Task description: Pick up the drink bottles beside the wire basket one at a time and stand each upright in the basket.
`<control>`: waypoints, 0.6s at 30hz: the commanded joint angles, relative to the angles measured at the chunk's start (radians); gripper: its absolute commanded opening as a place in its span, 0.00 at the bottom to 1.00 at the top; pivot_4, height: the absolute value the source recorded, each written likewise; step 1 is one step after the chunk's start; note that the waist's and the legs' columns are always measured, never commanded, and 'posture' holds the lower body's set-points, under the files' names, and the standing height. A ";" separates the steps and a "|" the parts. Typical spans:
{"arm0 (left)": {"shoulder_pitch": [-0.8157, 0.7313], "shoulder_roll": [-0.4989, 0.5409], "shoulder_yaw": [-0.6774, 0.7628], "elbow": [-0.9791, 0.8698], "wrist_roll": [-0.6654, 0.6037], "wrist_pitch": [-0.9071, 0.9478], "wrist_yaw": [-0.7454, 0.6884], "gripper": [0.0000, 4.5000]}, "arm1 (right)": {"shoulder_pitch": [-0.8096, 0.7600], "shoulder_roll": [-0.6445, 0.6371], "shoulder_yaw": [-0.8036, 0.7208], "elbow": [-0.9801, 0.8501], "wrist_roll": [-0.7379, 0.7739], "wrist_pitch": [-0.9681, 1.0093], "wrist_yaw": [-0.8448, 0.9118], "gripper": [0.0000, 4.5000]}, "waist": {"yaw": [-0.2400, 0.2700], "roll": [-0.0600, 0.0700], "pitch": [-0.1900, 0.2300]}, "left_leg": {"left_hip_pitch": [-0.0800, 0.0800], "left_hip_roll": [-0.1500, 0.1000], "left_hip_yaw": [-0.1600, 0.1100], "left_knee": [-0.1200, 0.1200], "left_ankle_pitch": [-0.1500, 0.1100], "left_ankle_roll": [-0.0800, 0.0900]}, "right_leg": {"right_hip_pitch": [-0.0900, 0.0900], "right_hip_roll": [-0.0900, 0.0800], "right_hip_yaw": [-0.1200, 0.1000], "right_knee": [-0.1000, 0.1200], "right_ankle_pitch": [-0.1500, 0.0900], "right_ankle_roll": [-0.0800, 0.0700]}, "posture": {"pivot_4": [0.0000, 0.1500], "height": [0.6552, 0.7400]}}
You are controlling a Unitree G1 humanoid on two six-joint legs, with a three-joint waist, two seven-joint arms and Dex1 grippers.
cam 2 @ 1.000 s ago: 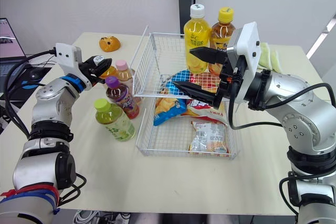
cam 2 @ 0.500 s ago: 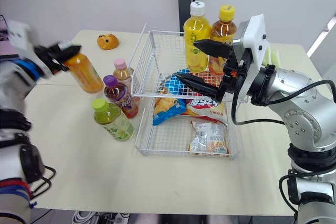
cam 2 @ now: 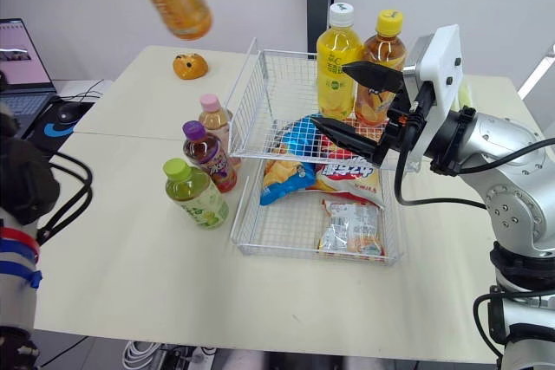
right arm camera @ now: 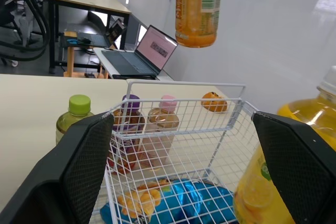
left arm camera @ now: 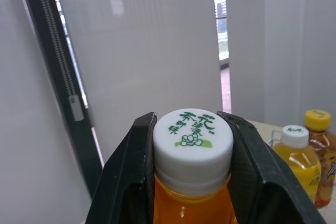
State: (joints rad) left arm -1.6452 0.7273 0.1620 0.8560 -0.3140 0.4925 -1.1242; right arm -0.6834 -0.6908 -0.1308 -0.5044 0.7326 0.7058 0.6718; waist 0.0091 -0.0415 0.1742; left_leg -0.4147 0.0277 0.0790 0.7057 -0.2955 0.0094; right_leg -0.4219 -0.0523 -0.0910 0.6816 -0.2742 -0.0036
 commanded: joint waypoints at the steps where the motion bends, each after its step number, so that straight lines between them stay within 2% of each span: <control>1: -0.022 -0.059 -0.004 -0.018 -0.023 -0.026 -0.025 0.30 | 0.013 -0.012 -0.043 -0.060 0.010 0.001 -0.038 1.00 | -0.006 0.000 0.000 | 0.000 0.000 0.000 0.000 0.000 0.000 | 0.000 0.000 0.000 0.000 0.000 0.000 | 1.00 1.00; 7: -0.010 -0.158 -0.014 -0.020 -0.027 -0.025 -0.047 0.30 | 0.045 -0.026 -0.073 -0.114 0.040 0.041 -0.088 1.00 | -0.014 0.002 0.001 | 0.000 0.000 0.001 0.000 0.000 0.000 | -0.001 0.000 0.001 0.000 0.000 0.000 | 1.00 1.00; 18: 0.089 -0.237 -0.089 -0.055 0.017 -0.048 -0.065 0.30 | 0.064 -0.046 -0.101 -0.166 0.090 0.086 -0.153 1.00 | -0.010 0.002 0.001 | 0.000 0.000 0.001 0.001 0.000 0.000 | -0.001 0.000 0.001 0.001 0.000 0.000 | 1.00 1.00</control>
State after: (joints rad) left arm -1.5226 0.4915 0.0661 0.8562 -0.2890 0.4867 -1.1898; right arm -0.6137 -0.7261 -0.1940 -0.6334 0.8090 0.7952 0.5336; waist -0.0009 -0.0390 0.1756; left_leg -0.4152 0.0280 0.0801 0.7068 -0.2954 0.0093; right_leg -0.4228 -0.0519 -0.0898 0.6821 -0.2741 -0.0037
